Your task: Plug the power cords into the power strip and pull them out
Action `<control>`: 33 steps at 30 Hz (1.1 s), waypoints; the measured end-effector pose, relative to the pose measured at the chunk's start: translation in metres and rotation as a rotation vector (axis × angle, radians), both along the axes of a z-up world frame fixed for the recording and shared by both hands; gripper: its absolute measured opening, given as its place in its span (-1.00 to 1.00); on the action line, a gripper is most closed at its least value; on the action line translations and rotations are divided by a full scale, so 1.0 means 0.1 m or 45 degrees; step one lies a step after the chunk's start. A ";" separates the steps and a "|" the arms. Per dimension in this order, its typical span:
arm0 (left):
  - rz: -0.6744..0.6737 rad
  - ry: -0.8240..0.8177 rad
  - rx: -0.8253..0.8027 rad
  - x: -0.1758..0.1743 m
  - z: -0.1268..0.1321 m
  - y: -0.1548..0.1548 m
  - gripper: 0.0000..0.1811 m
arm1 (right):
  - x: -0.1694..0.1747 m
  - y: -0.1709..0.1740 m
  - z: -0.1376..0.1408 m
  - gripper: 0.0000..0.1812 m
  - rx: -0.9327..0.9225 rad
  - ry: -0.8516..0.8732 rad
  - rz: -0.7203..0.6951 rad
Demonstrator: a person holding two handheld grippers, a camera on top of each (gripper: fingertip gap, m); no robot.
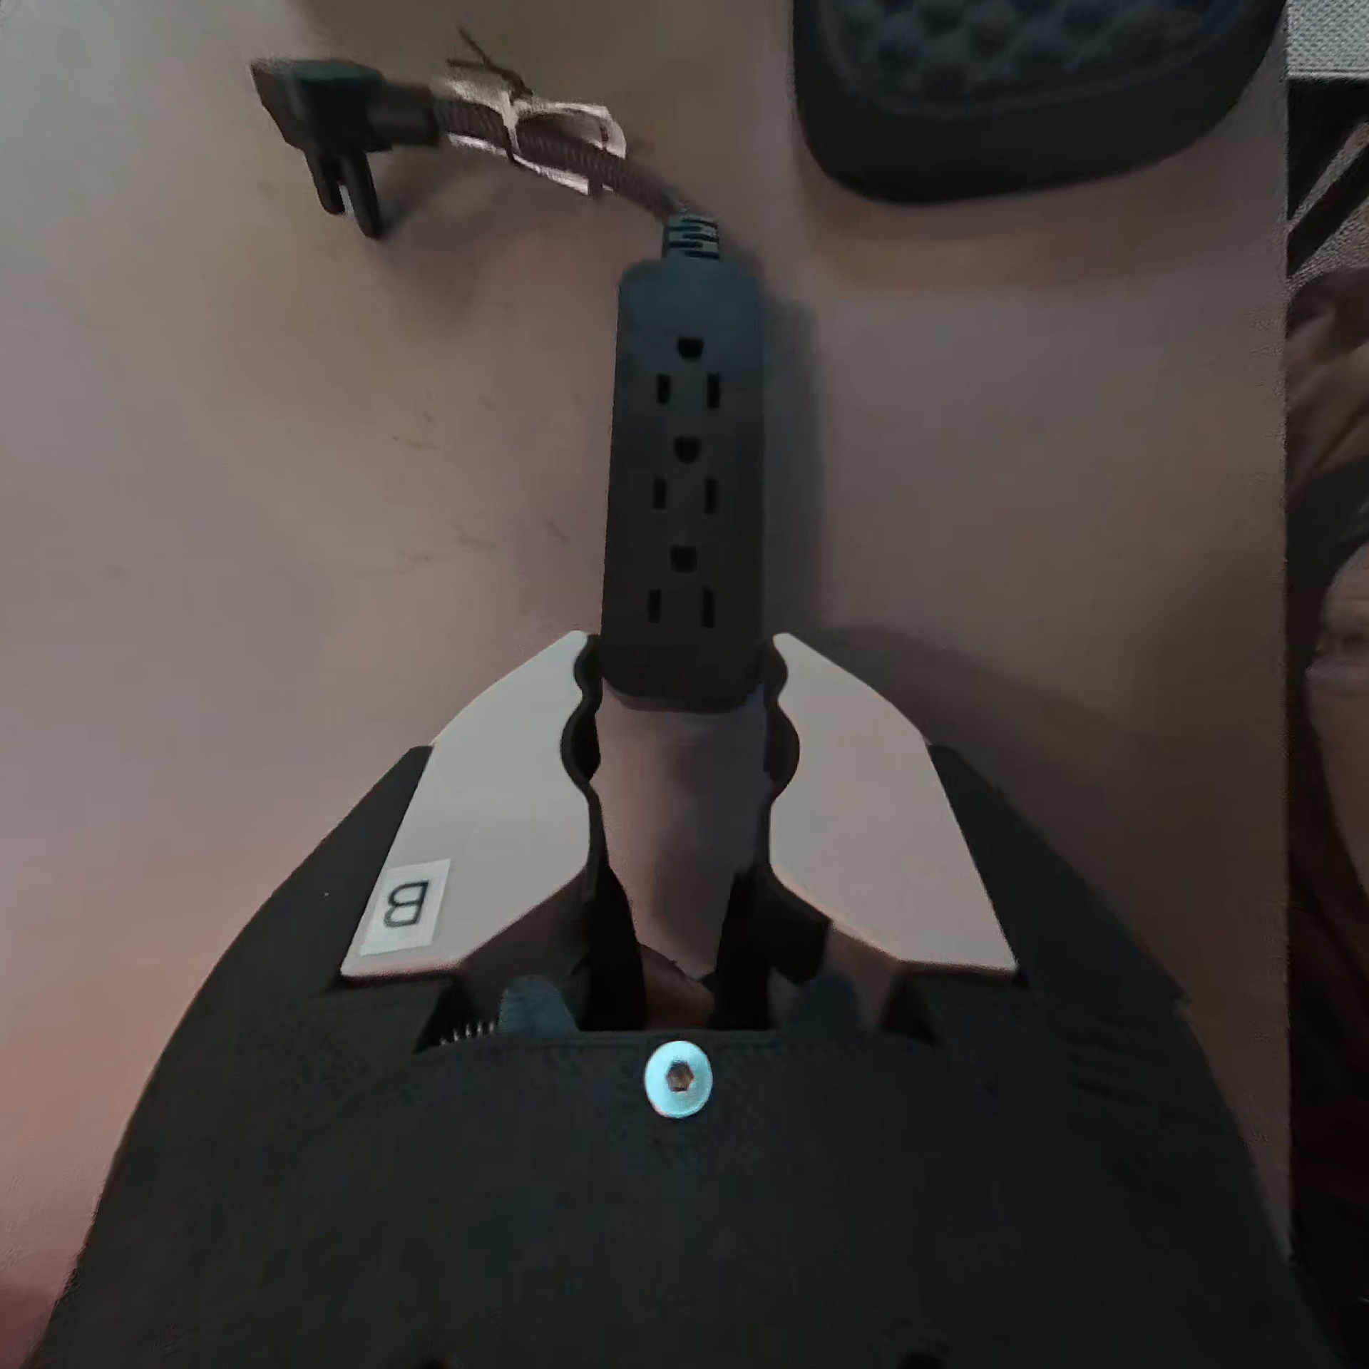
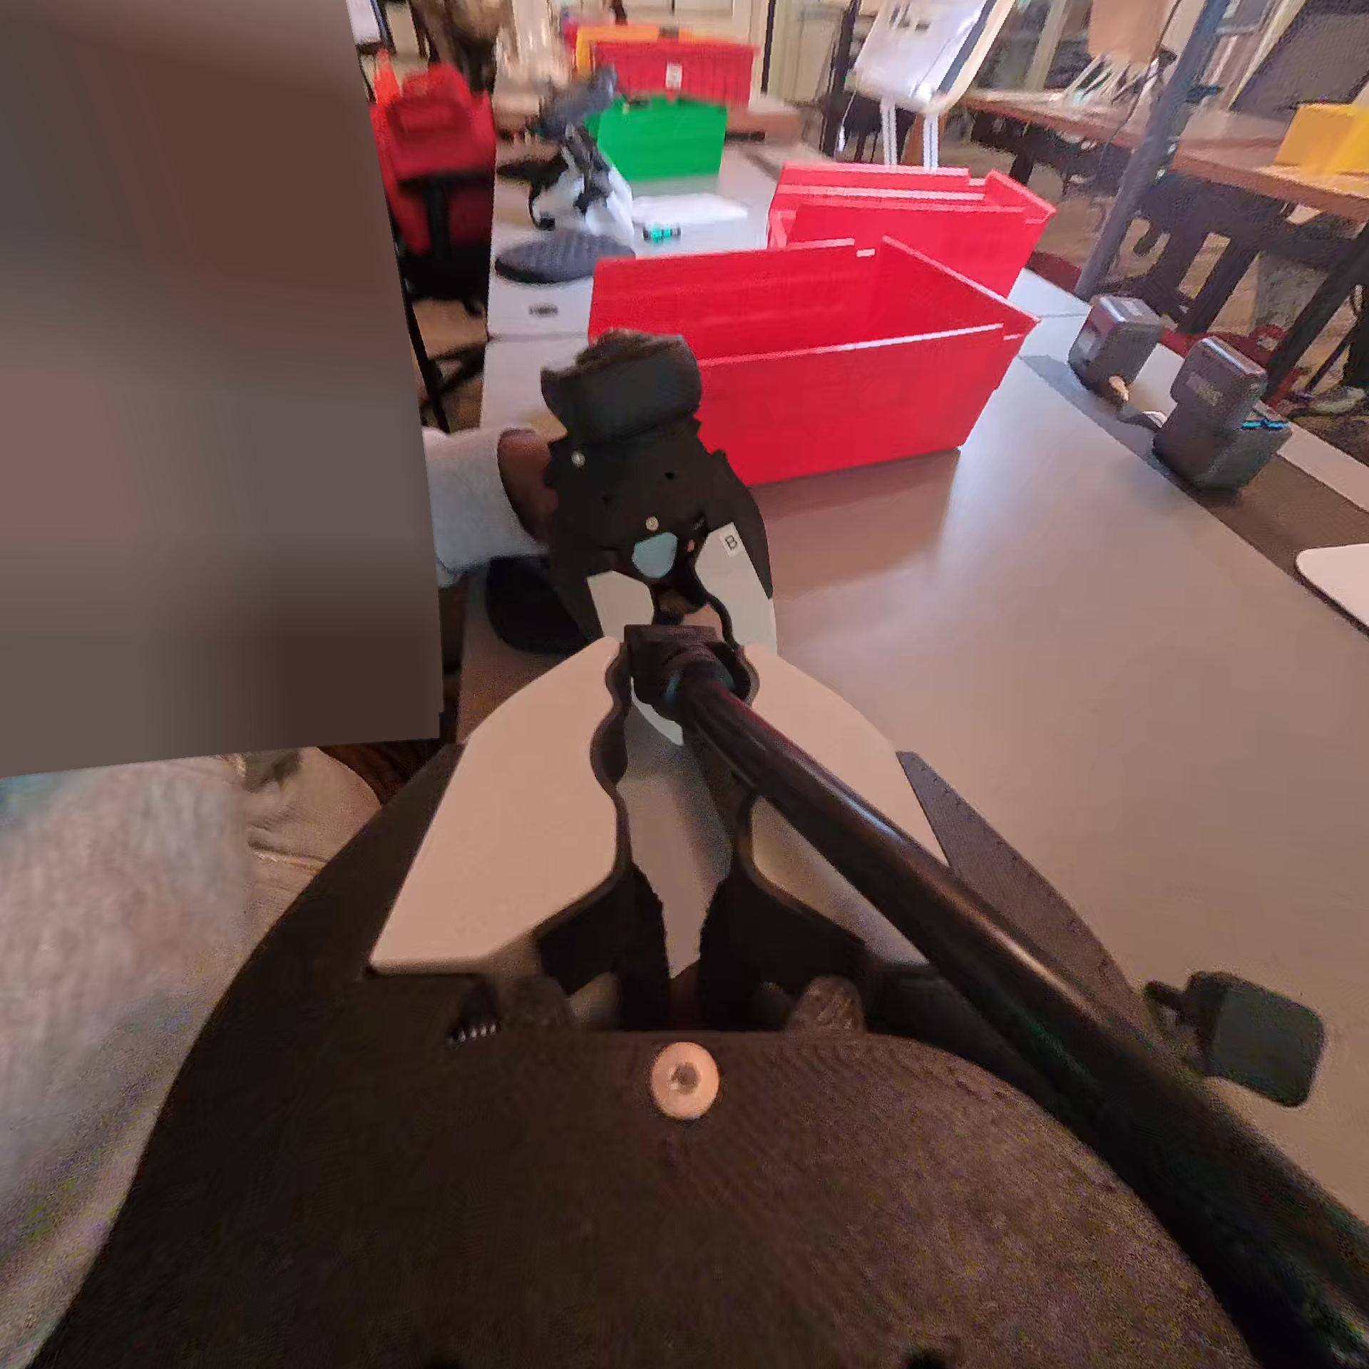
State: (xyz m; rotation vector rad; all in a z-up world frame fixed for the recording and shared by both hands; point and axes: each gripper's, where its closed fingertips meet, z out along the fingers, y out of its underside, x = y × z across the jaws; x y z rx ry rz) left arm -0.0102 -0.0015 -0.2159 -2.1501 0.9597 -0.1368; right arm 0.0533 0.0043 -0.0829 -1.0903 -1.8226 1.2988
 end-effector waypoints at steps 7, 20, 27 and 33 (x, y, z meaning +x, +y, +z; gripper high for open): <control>-0.017 -0.187 -0.192 0.01 -0.04 -0.02 -0.55 | -0.30 0.05 -0.38 -0.73 0.085 -0.260 0.103; -0.062 -0.235 -0.226 0.04 -0.04 -0.05 -0.55 | -0.58 -0.03 -0.80 -0.72 0.398 -0.612 0.239; -0.068 -0.234 -0.220 0.05 -0.04 -0.05 -0.55 | -0.65 -0.06 -0.91 -0.72 0.460 -0.650 0.250; -0.070 -0.238 -0.223 0.05 -0.04 -0.05 -0.55 | -0.66 -0.08 -0.96 -0.72 0.494 -0.687 0.283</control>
